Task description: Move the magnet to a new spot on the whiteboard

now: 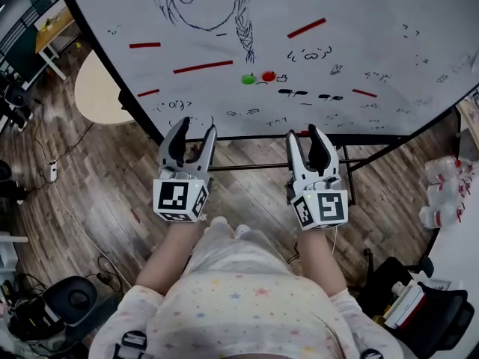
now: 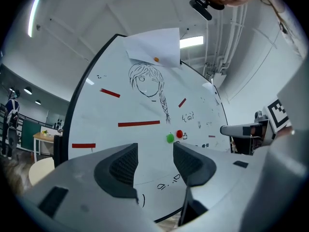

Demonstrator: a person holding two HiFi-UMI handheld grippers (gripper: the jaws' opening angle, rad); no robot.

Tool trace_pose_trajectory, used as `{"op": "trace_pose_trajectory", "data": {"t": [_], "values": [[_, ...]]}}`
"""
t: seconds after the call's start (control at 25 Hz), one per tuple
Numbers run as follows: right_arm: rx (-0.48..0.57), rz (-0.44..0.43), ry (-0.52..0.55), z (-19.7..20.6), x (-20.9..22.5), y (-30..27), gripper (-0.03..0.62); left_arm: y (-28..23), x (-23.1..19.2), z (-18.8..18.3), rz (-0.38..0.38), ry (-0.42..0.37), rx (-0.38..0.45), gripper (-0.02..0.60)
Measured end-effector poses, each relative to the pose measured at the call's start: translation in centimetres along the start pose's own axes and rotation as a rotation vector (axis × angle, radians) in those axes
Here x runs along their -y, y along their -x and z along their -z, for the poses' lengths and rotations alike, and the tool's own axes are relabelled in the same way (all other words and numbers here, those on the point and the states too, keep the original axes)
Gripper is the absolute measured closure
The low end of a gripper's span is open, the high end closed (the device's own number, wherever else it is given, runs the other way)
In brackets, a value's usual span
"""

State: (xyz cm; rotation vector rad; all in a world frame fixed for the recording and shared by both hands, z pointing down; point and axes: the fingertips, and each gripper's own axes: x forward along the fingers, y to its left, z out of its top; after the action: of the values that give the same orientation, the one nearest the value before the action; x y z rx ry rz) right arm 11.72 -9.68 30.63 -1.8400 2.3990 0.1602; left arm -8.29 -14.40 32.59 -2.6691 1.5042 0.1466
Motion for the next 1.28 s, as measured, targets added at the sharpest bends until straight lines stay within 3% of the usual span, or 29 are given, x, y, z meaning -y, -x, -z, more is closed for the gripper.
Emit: {"op": "trace_pose_trajectory", "data": {"t": [0.36, 0.88, 1.28], "values": [[-0.007, 0.010, 0.008, 0.1, 1.0, -1.8, 0.411, -2.5, -0.3, -0.4, 0.022, -0.009, 0.021, 0.376], [0.010, 0.027, 0.041, -0.6, -0.2, -6.8, 0.413, -4.5, -4.1, -1.9, 0.038, -0.028, 0.060, 0.376], [0.022, 0.072, 0.073, -0.1, -0.8, -9.9, 0.421, -6.0, -5.7, -1.1, 0.069, -0.015, 0.057, 0.376]]}}
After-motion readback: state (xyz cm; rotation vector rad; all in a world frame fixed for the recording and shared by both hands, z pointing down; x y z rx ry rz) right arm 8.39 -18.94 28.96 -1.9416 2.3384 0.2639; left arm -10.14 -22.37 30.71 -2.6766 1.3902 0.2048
